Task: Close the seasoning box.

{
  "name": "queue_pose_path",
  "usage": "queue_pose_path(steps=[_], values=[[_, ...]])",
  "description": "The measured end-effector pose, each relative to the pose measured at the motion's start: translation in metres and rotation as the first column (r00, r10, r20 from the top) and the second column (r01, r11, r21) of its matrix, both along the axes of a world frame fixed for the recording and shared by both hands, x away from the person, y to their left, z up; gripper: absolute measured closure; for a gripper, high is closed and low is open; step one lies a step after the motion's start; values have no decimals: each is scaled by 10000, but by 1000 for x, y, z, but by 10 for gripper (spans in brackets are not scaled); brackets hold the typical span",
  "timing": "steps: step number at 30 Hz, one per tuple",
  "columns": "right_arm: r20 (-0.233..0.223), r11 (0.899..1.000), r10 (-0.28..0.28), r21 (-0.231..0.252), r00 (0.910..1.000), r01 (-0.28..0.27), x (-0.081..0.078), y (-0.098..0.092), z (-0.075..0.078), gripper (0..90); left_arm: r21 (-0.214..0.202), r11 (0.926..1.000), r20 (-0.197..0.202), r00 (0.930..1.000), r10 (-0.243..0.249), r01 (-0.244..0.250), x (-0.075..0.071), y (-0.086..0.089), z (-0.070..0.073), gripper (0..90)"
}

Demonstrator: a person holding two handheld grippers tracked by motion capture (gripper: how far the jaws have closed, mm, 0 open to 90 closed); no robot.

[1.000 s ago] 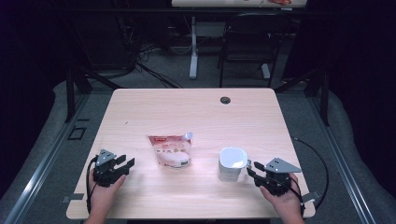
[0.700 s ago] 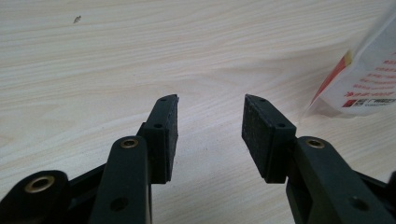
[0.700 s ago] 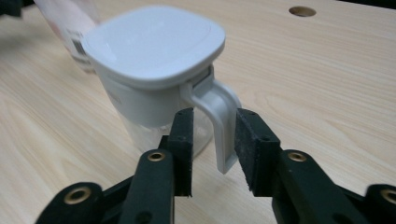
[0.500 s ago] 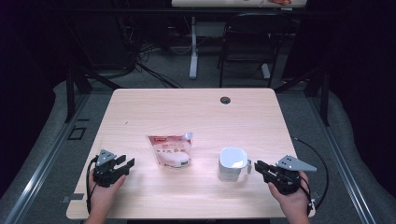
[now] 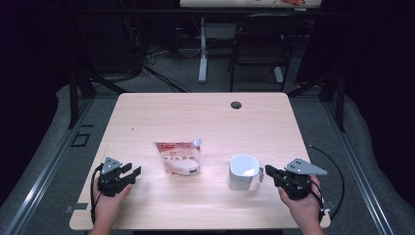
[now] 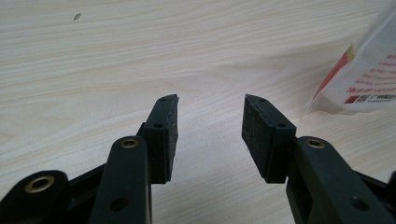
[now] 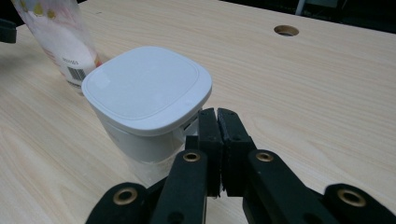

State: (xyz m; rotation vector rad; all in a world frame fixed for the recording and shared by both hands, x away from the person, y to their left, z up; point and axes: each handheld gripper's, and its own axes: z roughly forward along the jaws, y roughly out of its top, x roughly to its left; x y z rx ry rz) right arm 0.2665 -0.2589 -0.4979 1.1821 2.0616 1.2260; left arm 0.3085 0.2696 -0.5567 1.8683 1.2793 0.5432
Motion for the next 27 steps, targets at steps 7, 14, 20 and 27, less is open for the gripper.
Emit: queue_pose_path(steps=[7, 14, 20, 27], values=[[16, 9999, 92, 94, 10000, -93, 3, 4, 11, 871, -75, 10000, -38, 10000, 57, -57, 2, 1, -1, 553], [4, 9995, 246, 203, 9997, -246, 11, 14, 19, 900, -48, 10000, -20, 10000, -20, 20, 1, 1, -1, 552], [41, 9989, 420, -185, 9991, -420, 13, 27, 19, 900, 35, 10000, -18, 10000, -59, 59, -1, 1, -1, 552], [-60, 9989, 370, -295, 9993, -372, 14, 26, 14, 900, 239, 9996, -7, 9999, -156, 156, -4, -2, 0, 552]])
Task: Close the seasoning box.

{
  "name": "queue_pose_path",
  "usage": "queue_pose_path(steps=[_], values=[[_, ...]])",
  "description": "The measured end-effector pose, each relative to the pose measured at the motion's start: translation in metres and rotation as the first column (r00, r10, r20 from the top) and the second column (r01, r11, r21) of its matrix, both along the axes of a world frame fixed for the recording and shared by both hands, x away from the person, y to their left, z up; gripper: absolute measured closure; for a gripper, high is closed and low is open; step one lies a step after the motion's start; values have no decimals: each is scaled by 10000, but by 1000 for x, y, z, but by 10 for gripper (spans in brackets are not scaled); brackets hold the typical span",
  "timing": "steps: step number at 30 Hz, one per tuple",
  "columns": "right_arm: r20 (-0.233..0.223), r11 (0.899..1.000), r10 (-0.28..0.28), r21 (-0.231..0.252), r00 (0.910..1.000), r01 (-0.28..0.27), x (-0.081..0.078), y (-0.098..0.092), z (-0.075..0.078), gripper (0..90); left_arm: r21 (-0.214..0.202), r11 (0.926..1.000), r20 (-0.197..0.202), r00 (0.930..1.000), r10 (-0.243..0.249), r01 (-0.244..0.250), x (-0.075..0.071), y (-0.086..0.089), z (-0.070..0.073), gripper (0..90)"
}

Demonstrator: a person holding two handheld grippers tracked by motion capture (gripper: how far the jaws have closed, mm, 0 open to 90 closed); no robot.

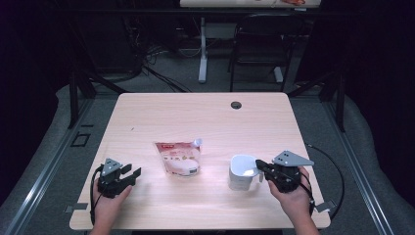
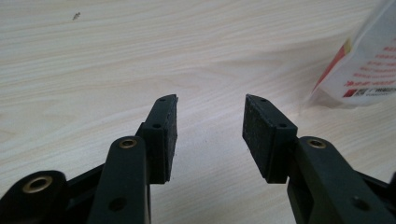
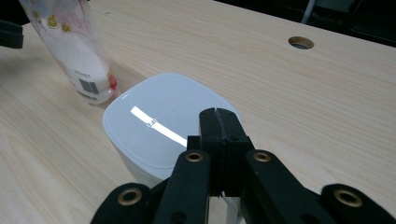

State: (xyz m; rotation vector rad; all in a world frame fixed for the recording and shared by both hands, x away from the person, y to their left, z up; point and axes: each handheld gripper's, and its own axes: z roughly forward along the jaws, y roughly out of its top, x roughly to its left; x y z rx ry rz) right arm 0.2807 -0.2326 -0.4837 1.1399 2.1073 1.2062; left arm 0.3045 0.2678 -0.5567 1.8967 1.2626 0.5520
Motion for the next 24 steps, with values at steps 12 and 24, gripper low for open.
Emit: queue_pose_path(steps=[12, 24], values=[[-191, 9997, -6, -230, 9998, 2, 6, 2, -2, 900, -9, 10000, -32, 10000, 27, -27, -1, 3, -1, 552], [-460, 9991, -45, 417, 9989, 64, 6, -4, -4, 900, 2, 10000, -52, 10000, 58, -58, -1, 3, -1, 552]])
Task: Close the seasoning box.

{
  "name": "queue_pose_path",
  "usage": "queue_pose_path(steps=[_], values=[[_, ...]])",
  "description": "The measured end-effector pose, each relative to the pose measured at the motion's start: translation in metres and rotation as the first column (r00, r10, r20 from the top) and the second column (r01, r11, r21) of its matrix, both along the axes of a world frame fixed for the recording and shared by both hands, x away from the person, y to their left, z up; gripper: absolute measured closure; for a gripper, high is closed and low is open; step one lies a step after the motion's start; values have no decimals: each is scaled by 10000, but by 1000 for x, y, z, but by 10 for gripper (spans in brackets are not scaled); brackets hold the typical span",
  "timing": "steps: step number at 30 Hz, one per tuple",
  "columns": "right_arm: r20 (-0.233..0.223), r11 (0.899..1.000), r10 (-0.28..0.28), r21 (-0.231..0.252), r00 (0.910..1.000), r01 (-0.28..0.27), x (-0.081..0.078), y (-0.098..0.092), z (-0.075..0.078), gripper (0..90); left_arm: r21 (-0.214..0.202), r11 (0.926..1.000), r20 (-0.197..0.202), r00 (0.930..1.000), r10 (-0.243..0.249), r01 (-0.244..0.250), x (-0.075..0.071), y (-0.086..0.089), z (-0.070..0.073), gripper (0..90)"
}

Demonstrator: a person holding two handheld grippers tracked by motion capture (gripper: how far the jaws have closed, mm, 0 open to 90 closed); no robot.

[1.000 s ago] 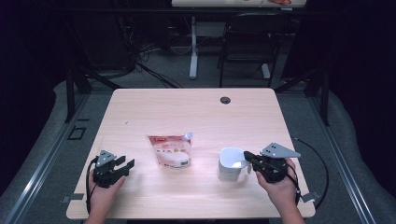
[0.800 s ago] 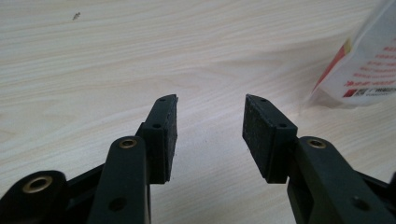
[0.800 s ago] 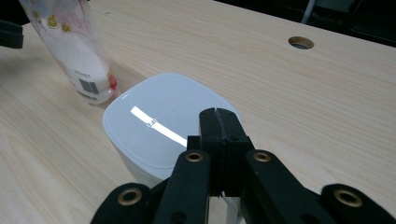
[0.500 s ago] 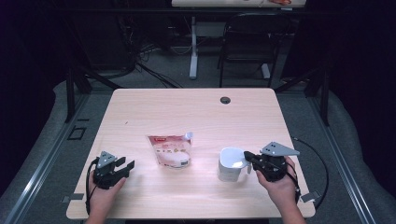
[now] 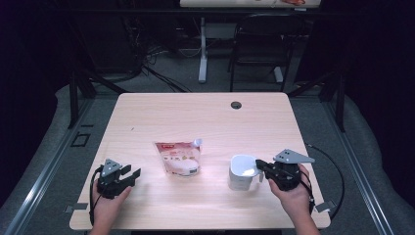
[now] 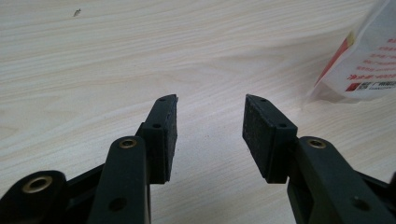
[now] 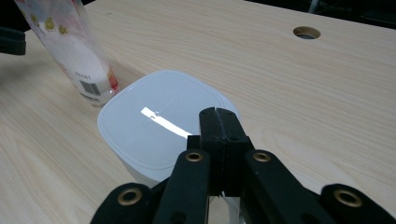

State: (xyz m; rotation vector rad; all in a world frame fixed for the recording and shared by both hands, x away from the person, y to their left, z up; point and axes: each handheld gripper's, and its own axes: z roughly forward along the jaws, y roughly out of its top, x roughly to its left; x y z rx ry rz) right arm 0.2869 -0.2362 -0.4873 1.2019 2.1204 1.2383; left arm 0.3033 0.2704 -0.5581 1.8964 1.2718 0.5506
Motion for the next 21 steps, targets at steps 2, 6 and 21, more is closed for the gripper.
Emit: queue_pose_path(steps=[2, 6, 21], values=[[-100, 9999, -20, 124, 9999, 22, 0, -1, 0, 900, 0, 10000, -1, 10000, -9, 9, 0, 0, 0, 552], [-218, 9993, -34, 378, 9998, 43, 1, -4, -1, 900, -16, 10000, -13, 10000, -18, 18, 0, 0, 0, 552], [-443, 9941, -114, 1070, 9990, 161, 1, -10, -5, 900, -2, 10000, 9, 10000, -36, 36, 1, 0, 0, 552]])
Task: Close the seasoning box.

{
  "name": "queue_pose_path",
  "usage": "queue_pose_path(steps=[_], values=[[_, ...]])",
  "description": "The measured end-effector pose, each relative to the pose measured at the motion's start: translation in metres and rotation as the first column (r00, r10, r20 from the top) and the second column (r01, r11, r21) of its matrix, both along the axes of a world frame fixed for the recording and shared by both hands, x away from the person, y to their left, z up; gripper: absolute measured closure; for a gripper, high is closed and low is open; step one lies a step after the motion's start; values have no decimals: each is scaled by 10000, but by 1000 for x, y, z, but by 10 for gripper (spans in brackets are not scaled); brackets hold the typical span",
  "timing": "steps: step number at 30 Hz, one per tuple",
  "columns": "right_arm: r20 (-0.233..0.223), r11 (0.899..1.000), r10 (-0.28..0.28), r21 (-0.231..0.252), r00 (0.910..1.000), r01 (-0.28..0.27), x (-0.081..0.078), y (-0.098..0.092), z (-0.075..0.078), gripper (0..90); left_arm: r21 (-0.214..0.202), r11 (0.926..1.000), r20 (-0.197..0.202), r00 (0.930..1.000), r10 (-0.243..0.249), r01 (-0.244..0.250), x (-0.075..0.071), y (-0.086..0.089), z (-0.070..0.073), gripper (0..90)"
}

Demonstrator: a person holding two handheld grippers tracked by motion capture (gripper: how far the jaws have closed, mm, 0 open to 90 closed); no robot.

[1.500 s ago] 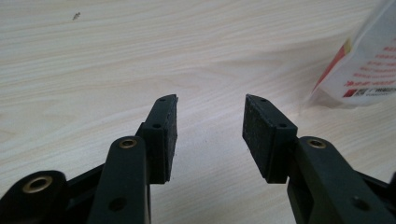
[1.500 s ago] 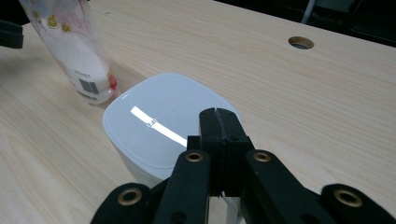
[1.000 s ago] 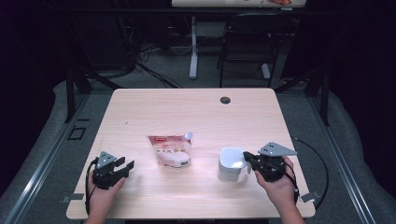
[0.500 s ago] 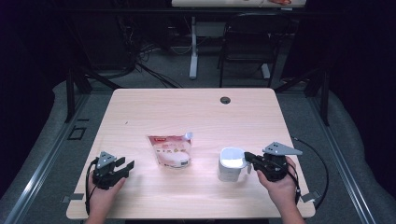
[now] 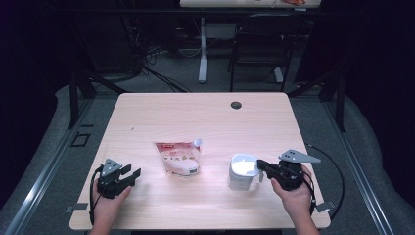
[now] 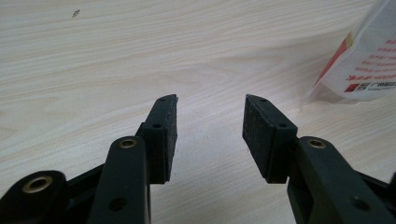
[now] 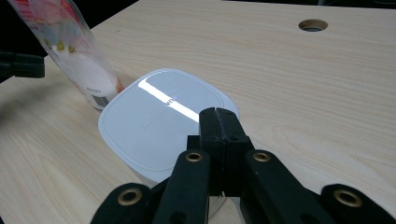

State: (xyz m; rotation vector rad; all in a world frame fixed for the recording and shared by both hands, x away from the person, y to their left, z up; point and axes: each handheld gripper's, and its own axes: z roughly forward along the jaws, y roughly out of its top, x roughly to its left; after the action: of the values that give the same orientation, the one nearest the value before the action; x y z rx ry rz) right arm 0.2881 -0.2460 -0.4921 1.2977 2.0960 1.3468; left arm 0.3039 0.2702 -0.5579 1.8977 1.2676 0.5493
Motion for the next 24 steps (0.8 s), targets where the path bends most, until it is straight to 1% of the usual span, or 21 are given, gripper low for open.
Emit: queue_pose_path(steps=[1, 7, 12, 19, 24], values=[[2, 10000, 17, 82, 10000, -17, 0, 0, 0, 900, -1, 10000, -4, 10000, 2, -2, 0, 0, 0, 552], [-20, 9998, -1, 210, 10000, 2, 0, -1, -1, 900, -2, 10000, -2, 10000, -11, 11, 0, 0, 0, 552], [-54, 9988, -39, 490, 10000, 42, 0, -3, -3, 900, -5, 10000, 0, 10000, 2, -2, 0, 0, 0, 552], [-113, 9985, -36, 541, 9999, 42, 0, -5, -3, 900, 1, 10000, 1, 10000, -9, 9, 0, 0, 0, 551], [-114, 9977, -75, 671, 9999, 83, 0, -6, -4, 900, -12, 10000, -9, 10000, 2, -2, 0, 0, 0, 551]])
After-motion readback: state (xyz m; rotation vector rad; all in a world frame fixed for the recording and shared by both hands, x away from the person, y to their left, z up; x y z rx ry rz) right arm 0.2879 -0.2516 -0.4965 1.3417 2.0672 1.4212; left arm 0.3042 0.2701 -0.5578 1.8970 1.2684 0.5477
